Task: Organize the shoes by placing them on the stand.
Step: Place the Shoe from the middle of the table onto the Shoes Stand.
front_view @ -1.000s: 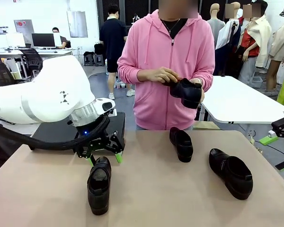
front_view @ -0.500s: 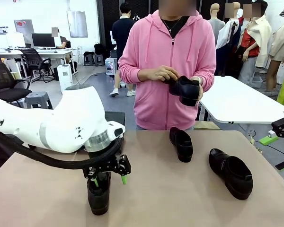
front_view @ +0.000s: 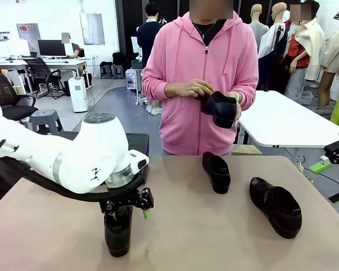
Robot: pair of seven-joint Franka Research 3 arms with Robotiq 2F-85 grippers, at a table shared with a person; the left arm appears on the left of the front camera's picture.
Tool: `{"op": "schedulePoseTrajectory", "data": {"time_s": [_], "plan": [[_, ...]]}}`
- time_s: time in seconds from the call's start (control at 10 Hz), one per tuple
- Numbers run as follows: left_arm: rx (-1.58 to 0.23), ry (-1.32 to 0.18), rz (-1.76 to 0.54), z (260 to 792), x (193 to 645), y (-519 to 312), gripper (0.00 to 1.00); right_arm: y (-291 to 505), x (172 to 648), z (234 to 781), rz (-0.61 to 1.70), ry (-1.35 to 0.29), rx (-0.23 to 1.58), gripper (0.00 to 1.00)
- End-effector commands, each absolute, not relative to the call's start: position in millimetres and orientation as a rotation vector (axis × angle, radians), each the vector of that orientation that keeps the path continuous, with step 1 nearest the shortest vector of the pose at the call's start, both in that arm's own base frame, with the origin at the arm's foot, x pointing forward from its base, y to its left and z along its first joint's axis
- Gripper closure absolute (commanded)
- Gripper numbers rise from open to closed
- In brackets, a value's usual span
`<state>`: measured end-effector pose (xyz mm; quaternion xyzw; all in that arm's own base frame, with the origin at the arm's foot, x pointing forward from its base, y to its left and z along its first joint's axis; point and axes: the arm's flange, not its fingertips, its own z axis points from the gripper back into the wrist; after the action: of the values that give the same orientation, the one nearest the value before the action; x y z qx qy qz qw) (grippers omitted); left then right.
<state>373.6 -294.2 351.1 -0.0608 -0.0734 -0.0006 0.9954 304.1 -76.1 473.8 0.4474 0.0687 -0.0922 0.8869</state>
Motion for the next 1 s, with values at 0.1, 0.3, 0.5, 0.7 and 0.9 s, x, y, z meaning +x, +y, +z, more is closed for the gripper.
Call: {"op": "schedulePoseTrajectory", "data": {"time_s": [0.1,0.3,0.5,0.7,0.9], "plan": [[-0.053,-0.135,0.021,346,376,-303,1.0,-78,306,478,-0.173,0.134,0.957,0.0],[-0.042,-0.133,0.021,345,376,-305,1.0,-78,306,478,-0.173,0.134,0.957,0.0],[-0.028,-0.134,0.016,345,376,-306,1.0,-78,306,478,-0.173,0.134,0.957,0.0],[-0.027,-0.141,0.014,350,374,-302,1.0,-78,306,478,-0.173,0.134,0.957,0.0],[-0.019,-0.169,-0.014,372,369,-293,1.0,-78,306,478,-0.173,0.134,0.957,0.0]]}}
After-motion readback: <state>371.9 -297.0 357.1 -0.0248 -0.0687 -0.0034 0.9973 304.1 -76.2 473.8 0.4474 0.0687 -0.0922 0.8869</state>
